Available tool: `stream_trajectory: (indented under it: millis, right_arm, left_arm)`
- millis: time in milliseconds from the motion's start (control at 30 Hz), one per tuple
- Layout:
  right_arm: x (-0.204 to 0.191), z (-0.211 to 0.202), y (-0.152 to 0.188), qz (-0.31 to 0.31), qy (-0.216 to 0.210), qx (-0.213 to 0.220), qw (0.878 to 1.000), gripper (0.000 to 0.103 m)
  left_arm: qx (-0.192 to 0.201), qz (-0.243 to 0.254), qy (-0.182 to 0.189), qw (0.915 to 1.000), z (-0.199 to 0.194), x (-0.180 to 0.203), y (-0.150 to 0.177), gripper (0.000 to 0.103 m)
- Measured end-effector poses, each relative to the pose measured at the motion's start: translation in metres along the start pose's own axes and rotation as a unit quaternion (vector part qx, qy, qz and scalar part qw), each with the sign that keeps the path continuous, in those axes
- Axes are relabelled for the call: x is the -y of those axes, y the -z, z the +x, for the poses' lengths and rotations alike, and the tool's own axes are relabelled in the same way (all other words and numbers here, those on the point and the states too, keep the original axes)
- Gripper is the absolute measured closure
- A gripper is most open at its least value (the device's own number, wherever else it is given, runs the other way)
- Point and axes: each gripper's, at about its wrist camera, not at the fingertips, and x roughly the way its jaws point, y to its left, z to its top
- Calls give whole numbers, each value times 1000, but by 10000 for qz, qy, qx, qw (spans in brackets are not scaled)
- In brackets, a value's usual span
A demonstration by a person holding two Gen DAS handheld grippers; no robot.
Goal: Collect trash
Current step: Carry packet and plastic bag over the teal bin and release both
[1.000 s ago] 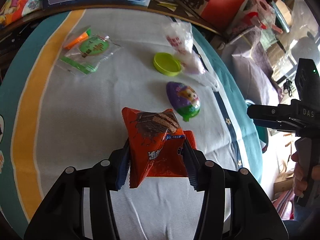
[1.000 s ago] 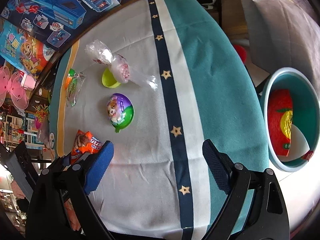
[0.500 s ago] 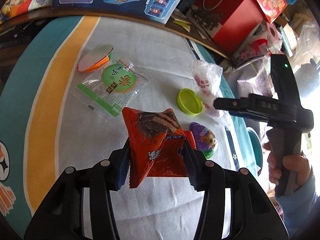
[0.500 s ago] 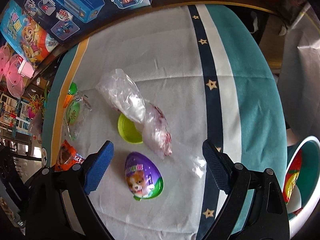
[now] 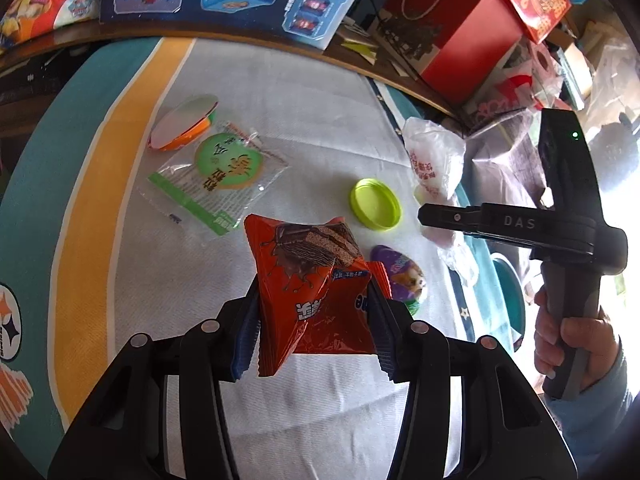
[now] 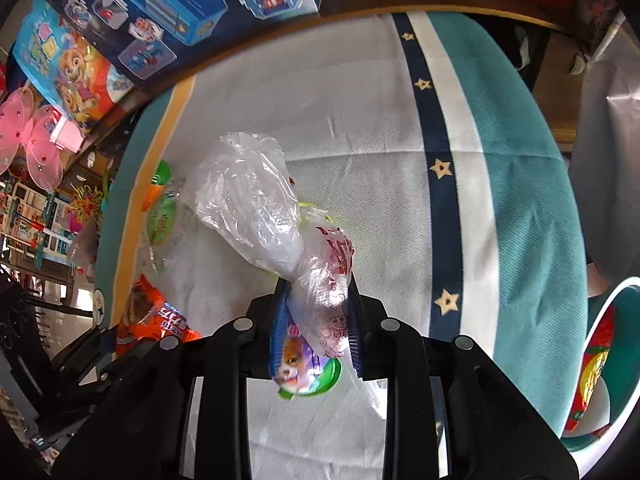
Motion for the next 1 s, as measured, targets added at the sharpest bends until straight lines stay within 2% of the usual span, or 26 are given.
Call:
stream_trajectory:
  millis: [433, 667, 1000]
  right_arm:
    - [50, -73, 50, 529, -96, 405, 9977, 78]
    - [101, -116, 82, 948, -39, 730, 9928, 77]
    - [177, -161, 123, 1570, -23, 1137, 9810, 75]
  left_arm:
    - [57, 768, 74, 9970, -16, 80, 9, 53]
    - [-46, 1381, 222, 9902, -7, 145, 18, 53]
    - [-306, 1986, 346, 9790, 22, 227, 34, 53]
